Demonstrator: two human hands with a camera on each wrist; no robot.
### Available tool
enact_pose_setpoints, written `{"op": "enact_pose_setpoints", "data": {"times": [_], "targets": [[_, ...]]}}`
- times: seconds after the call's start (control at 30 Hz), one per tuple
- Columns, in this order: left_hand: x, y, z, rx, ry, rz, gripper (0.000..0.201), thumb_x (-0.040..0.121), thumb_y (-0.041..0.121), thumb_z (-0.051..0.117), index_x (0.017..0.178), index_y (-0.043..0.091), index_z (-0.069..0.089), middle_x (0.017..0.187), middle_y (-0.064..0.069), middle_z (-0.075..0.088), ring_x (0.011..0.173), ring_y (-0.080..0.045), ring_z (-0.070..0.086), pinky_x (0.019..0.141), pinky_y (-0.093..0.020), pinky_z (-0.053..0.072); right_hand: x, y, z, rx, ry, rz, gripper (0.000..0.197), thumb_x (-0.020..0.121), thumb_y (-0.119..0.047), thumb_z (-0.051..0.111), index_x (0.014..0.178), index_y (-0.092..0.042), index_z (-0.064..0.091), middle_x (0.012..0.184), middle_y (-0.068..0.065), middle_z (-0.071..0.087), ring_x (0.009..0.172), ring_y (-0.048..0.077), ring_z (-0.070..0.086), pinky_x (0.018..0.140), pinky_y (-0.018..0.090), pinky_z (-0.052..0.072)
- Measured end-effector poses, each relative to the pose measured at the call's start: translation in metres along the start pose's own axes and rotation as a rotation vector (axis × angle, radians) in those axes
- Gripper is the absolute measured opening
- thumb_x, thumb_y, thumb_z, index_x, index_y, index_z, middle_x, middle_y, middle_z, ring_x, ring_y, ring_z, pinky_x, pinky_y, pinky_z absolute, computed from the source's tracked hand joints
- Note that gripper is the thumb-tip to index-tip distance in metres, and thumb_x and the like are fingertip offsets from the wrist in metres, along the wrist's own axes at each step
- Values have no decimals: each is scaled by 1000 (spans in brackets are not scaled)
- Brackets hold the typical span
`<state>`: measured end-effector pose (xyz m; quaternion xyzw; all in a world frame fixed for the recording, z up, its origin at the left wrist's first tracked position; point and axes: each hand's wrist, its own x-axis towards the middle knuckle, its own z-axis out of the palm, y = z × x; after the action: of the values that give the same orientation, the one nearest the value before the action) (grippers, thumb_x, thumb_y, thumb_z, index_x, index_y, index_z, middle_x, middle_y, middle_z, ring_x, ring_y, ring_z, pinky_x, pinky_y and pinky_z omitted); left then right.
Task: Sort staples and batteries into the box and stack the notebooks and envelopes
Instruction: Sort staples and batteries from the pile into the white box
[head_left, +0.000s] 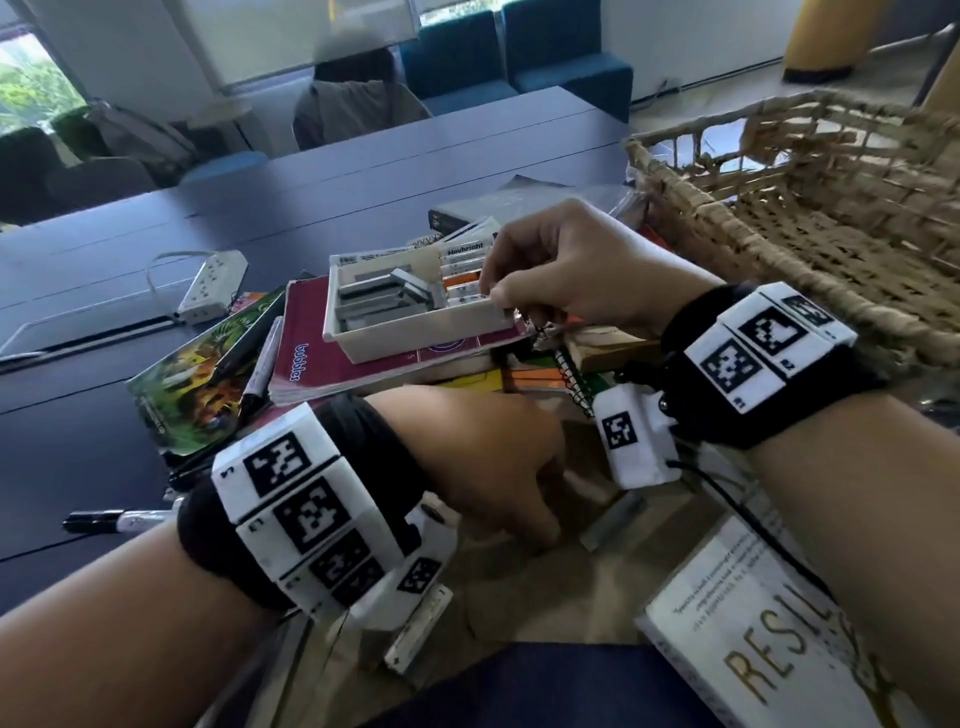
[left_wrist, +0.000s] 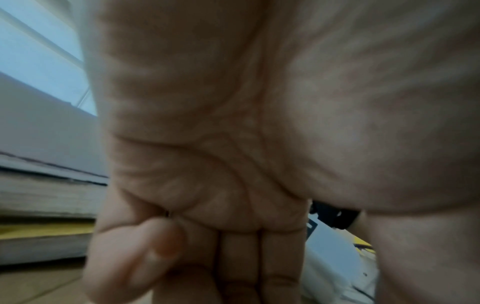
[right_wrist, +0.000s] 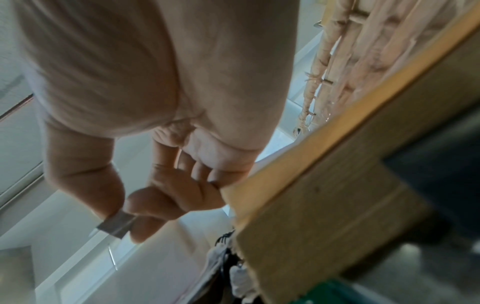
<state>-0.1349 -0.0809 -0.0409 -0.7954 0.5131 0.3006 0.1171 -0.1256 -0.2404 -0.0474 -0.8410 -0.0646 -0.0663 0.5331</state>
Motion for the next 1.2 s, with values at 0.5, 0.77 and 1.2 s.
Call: {"op": "enact_pose_setpoints", "data": {"times": [0.5,0.77,1.2], "targets": [[-16,-28,-16,-645,653,194,14,85,4,72,72,6,66,64,-10,64,53,-11,60,50,-20,43,2,3,-1,12,20,-48,8,85,-1,72,92,-2,74,85,23,73,69,18,62,64,32,50],[-30,-76,-13,-878,1116,94,16,90,5,70,76,5,63,64,-12,69,40,-17,50,39,-16,36,5,3,0,-38,18,-53,4,88,-3,73,91,-5,75,79,15,73,67,13,63,65,27,51],[-14,-118,-10,-713,1269,-187,27,88,40,70,73,18,72,68,0,73,52,-8,58,58,-28,48,9,-8,7,-3,181,-102,6,85,-1,77,91,-2,75,85,17,74,73,21,64,74,44,55]]}}
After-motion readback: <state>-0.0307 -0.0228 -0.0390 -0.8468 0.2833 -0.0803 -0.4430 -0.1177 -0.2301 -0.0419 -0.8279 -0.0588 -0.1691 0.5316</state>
